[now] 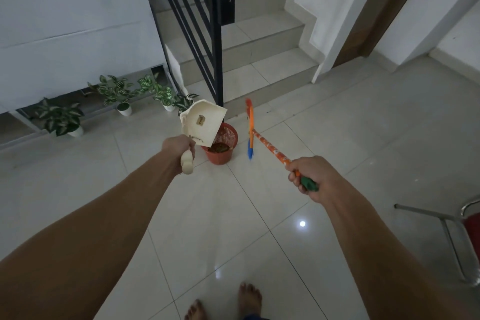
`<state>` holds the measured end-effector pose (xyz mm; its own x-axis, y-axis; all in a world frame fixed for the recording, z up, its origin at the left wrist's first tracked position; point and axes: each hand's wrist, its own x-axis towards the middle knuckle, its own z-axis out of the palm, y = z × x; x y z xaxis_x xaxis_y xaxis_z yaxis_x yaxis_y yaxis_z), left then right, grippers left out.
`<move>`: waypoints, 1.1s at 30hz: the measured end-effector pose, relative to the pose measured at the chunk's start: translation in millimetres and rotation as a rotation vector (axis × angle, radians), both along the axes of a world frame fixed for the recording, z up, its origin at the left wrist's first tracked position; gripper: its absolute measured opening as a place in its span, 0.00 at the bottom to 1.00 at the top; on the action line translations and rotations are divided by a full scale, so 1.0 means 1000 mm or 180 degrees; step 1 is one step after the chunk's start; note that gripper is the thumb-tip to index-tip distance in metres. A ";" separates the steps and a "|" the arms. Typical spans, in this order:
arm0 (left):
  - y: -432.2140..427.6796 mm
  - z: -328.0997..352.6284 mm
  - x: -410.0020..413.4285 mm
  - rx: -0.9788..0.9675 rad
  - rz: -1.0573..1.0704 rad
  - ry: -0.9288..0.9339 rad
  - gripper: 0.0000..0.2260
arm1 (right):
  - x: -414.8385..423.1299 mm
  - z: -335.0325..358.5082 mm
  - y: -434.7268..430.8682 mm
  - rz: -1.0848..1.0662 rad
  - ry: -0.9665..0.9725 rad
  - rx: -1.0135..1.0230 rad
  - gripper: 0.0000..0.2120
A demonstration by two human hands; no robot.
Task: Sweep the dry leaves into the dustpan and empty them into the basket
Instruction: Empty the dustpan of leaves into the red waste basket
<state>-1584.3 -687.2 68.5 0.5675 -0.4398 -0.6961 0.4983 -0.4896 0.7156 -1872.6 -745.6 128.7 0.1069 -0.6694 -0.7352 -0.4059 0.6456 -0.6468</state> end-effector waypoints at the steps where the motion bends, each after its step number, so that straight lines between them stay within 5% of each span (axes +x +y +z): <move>1: -0.001 -0.003 -0.006 0.0051 -0.0074 -0.0103 0.03 | 0.001 -0.001 -0.005 -0.0022 -0.0057 0.0014 0.03; 10: -0.008 -0.010 -0.038 0.0356 -0.0731 -0.1019 0.19 | 0.003 -0.006 -0.033 -0.0076 -0.0248 0.0153 0.07; 22: -0.011 -0.011 -0.049 0.0401 -0.0853 -0.1089 0.28 | -0.004 0.003 -0.044 0.0133 -0.0160 0.0055 0.07; 33: 0.047 0.032 0.011 -0.0197 0.0221 -0.0009 0.04 | 0.039 0.043 0.008 -0.0308 -0.0830 0.0211 0.06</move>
<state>-1573.2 -639.9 100.5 0.6001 -0.4413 -0.6672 0.5275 -0.4088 0.7448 -1834.0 -737.4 172.0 0.2361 -0.6370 -0.7338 -0.1660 0.7176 -0.6764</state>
